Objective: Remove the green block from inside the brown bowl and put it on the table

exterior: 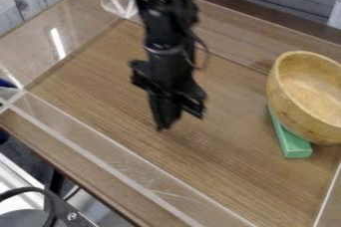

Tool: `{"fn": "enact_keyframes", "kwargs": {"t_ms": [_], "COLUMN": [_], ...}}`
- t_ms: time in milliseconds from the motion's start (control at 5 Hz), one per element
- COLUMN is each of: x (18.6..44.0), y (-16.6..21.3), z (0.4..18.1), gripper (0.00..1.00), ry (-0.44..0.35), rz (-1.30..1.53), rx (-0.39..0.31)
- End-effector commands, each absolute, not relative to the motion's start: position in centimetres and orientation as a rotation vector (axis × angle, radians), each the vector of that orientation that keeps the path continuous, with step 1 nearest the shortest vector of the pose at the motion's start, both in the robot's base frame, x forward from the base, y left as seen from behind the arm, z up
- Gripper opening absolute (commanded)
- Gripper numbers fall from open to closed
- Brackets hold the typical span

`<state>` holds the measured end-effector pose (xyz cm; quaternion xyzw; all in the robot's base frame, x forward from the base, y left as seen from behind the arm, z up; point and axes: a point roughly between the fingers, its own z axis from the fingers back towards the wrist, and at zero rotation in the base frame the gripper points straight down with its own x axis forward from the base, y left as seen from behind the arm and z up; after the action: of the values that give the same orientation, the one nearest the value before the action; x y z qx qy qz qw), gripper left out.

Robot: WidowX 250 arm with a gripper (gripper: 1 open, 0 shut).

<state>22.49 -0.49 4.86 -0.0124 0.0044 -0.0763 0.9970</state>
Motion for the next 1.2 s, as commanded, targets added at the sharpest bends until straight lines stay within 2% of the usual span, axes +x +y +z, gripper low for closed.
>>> {"fn": "enact_keyframes", "kwargs": {"t_ms": [0,200,400,600,800,1000], "x": [22.9,22.7,22.3,21.8,22.0,22.3], "y": [-2.0,-2.0,-2.0,-2.1,-2.0,-2.0], "z": [4.2,2.6,2.5,3.2,3.0,2.9], "gripper": [0.0,0.0,0.0,1.0,0.0,0.0], "ry": [-0.007,0.011,0.002,-0.007,-0.009,-0.012], "rz": [-0.248,-0.298,-0.263,-0.226,-0.199,-0.174], "rx": [0.016,0.047,0.062,0.077,0.065,0.054]}}
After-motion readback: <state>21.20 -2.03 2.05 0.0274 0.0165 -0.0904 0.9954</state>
